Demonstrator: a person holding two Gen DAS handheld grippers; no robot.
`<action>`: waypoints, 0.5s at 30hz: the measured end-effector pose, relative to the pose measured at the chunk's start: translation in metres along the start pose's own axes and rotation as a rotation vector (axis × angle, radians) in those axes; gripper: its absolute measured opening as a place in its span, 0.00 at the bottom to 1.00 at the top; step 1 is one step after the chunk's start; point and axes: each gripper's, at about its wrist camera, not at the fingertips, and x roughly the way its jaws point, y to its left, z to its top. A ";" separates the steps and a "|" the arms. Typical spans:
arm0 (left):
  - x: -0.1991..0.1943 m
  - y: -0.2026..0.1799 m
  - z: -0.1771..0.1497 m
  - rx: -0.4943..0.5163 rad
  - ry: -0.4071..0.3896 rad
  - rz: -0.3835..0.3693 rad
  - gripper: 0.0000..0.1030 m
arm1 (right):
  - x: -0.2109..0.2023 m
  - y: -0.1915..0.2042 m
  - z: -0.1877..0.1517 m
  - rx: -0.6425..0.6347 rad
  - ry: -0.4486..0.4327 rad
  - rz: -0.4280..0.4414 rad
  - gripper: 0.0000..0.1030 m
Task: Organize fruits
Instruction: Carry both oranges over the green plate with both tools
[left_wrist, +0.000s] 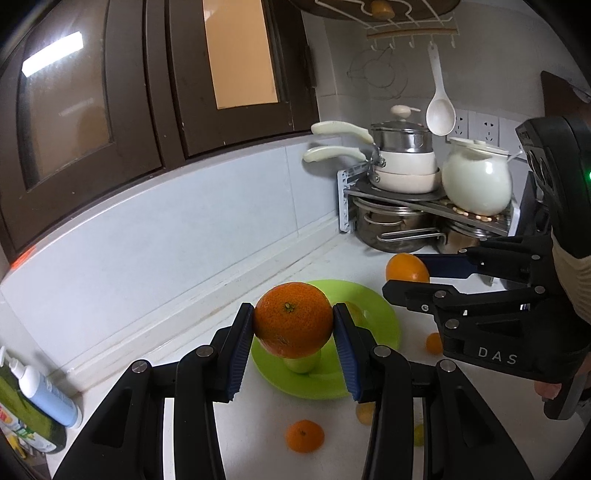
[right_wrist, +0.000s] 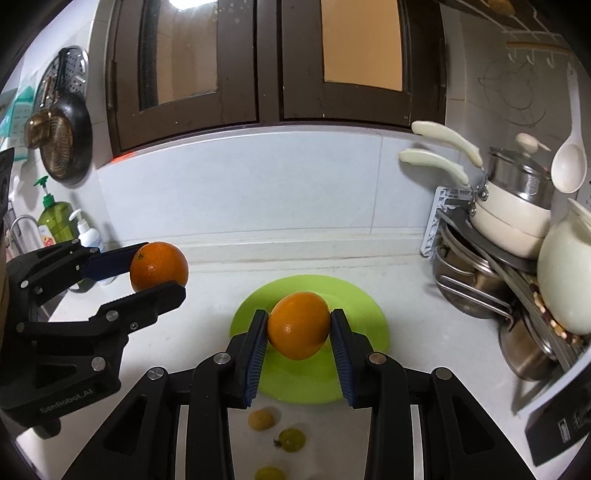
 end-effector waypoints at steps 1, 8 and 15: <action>0.005 0.000 0.002 0.002 0.005 0.000 0.41 | 0.005 -0.002 0.003 -0.001 0.004 -0.002 0.34; 0.041 0.007 0.008 0.000 0.040 -0.009 0.41 | 0.043 -0.014 0.016 -0.001 0.044 -0.009 0.34; 0.086 0.017 0.011 -0.012 0.098 -0.030 0.41 | 0.089 -0.028 0.023 0.012 0.108 -0.005 0.34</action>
